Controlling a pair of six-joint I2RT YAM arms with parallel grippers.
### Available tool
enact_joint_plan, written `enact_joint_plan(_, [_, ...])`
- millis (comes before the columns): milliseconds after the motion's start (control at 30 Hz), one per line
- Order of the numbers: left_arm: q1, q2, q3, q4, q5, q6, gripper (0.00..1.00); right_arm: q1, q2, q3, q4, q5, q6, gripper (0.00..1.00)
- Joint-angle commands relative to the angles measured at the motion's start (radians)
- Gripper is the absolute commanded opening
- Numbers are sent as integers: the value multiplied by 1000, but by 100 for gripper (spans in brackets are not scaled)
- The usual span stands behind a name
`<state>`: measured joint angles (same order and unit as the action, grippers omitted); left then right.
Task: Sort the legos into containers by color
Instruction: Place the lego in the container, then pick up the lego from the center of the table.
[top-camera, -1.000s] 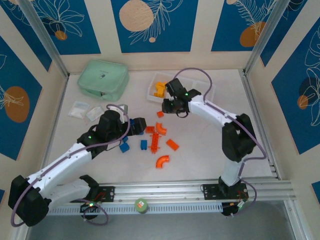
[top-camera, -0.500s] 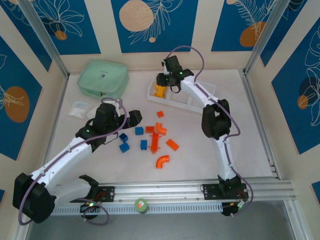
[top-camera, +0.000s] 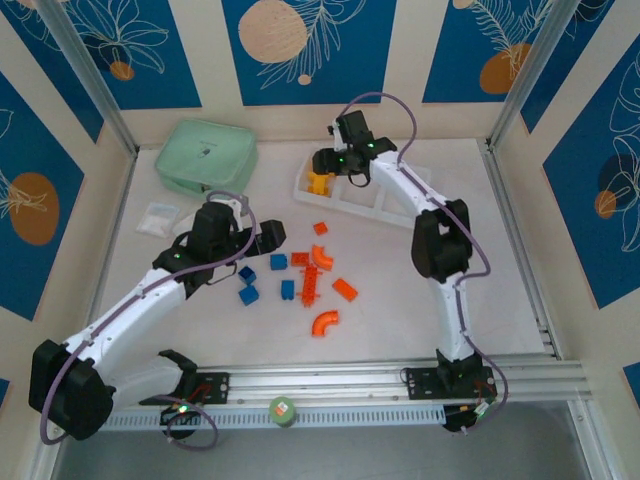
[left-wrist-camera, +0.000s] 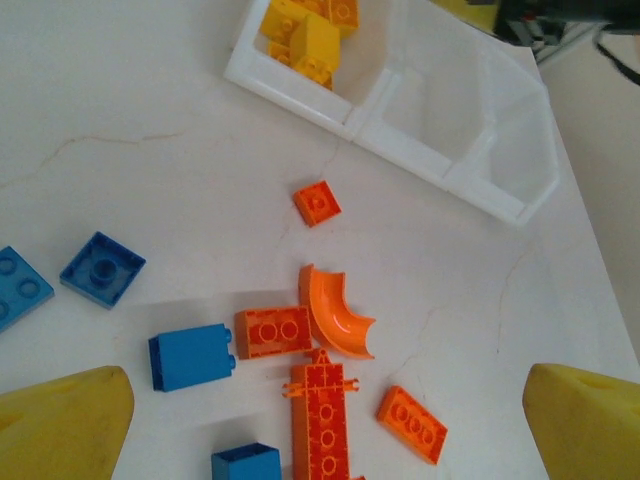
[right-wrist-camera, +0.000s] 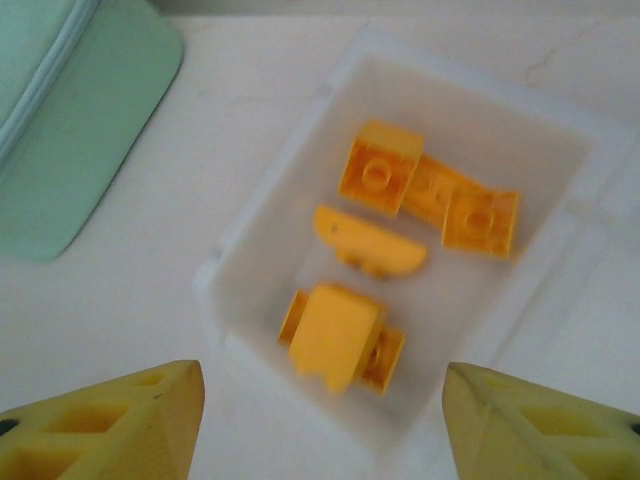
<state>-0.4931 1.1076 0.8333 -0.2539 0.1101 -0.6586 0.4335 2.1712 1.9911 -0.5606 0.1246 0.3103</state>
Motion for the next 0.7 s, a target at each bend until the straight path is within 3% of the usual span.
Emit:
enact_joint_plan(0, [0, -22, 12, -23, 67, 5, 99, 28, -184, -160, 54, -37, 0, 67])
enact_joint_plan(367, [-139, -91, -85, -28, 17, -82, 99, 76, -594, -758, 23, -18, 84, 72])
enact_joint_plan(667, [-277, -80, -129, 39, -99, -153, 99, 111, -725, -1057, 67, -43, 106, 75])
